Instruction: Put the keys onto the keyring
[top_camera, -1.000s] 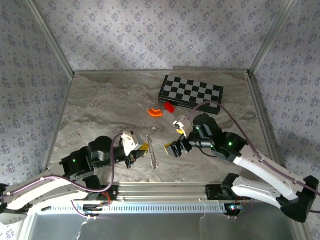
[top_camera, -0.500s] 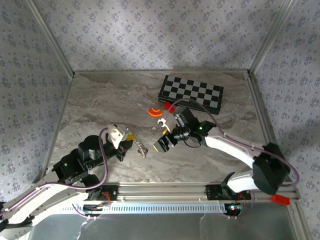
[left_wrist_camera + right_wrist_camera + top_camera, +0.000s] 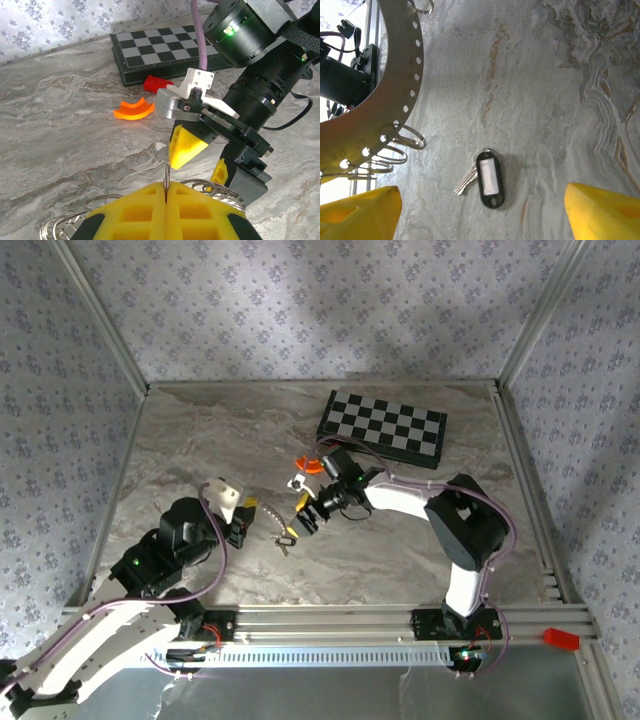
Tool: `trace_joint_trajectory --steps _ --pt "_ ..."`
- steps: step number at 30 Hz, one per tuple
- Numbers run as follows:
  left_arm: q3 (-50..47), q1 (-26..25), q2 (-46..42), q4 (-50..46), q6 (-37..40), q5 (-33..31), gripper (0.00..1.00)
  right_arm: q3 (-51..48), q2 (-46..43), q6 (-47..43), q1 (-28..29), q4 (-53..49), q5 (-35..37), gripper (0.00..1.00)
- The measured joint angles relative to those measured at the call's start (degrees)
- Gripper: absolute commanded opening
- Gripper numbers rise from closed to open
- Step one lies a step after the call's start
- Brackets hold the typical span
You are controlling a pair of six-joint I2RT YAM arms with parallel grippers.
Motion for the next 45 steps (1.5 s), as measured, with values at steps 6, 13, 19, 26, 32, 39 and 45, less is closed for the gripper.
trace_joint_trajectory --steps 6,13,19,26,32,39,45 --pt "-0.5 4.8 -0.5 2.6 -1.3 4.9 0.00 3.1 5.3 -2.3 -0.3 -0.4 -2.3 0.78" --pt "-2.8 9.4 -3.2 6.4 -3.5 9.2 0.00 6.9 9.7 -3.8 0.2 -2.2 -4.6 0.70" --pt "-2.9 11.5 -3.5 8.0 -4.8 11.4 0.00 8.1 11.8 -5.2 0.8 -4.2 -6.5 0.59" --pt "-5.0 13.5 -5.5 11.3 -6.3 14.6 0.00 10.4 14.8 -6.8 1.6 -6.9 -8.3 0.49" --pt "-5.4 13.7 -6.9 12.5 -6.9 15.7 0.00 12.0 16.1 -7.6 2.3 -8.9 -8.7 0.42" --pt "-5.4 13.7 -6.9 12.9 -7.2 15.9 0.00 13.4 17.6 -7.9 3.0 -9.1 -8.8 0.33" --pt "-5.4 13.7 -6.9 13.0 -7.3 15.9 0.00 13.6 18.1 -8.2 3.1 -9.0 -8.7 0.22"
